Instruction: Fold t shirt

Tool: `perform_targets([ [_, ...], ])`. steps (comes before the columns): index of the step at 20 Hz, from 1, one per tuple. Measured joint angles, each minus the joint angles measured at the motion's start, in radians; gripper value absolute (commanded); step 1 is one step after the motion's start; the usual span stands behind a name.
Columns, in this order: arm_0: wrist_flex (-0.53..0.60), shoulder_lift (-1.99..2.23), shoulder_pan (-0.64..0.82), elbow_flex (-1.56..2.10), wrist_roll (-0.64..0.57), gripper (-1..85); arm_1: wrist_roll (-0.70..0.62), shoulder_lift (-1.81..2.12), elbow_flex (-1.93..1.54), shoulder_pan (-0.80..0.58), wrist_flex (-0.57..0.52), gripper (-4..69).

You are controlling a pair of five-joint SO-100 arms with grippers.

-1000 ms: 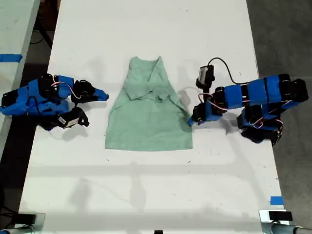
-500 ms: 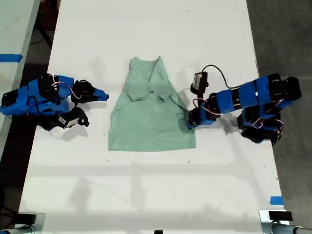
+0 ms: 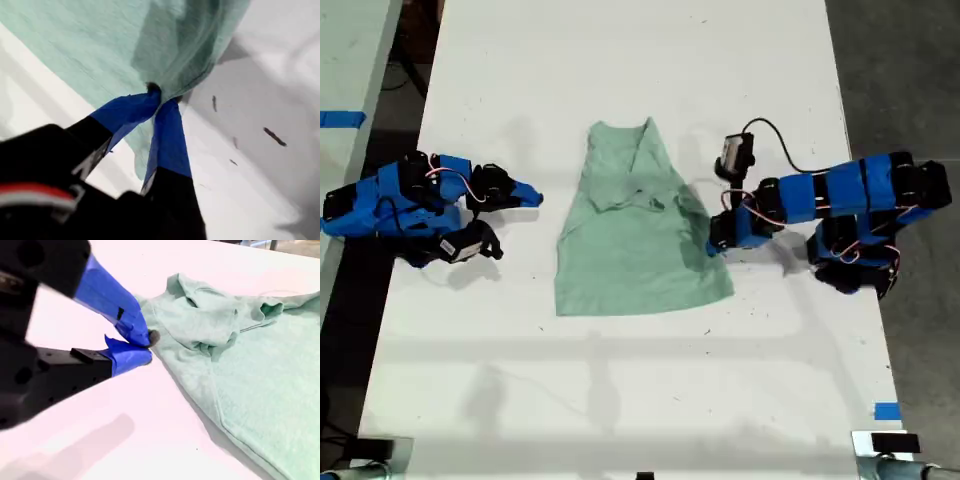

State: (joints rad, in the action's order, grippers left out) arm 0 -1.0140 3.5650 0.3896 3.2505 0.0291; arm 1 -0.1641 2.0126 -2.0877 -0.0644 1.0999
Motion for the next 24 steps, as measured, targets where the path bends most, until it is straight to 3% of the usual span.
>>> perform_targets([
  [3,0.000,0.000,0.000,0.002,0.000,-0.2,-0.057,-0.144,0.238,0.029,0.008,0.3],
  [7,0.000,0.000,0.000,0.002,0.000,-0.2,-0.179,-0.500,0.759,0.032,0.189,0.2],
  [9,0.000,0.000,0.000,0.002,0.000,-0.2,-0.230,-0.686,1.037,0.032,0.213,0.5],
  [12,0.000,0.000,0.000,0.002,0.000,-0.2,-0.245,-0.779,1.086,0.032,0.172,20.2],
  [14,0.000,0.000,0.000,0.002,0.000,-0.2,-0.245,-0.807,1.086,0.034,0.170,23.5],
  [19,0.000,0.000,0.000,0.002,0.000,-0.2,-0.245,-0.724,1.078,0.034,0.229,22.8],
  [24,0.000,0.000,0.000,0.002,0.000,-0.2,-0.198,-0.265,0.693,0.034,0.281,2.4],
])
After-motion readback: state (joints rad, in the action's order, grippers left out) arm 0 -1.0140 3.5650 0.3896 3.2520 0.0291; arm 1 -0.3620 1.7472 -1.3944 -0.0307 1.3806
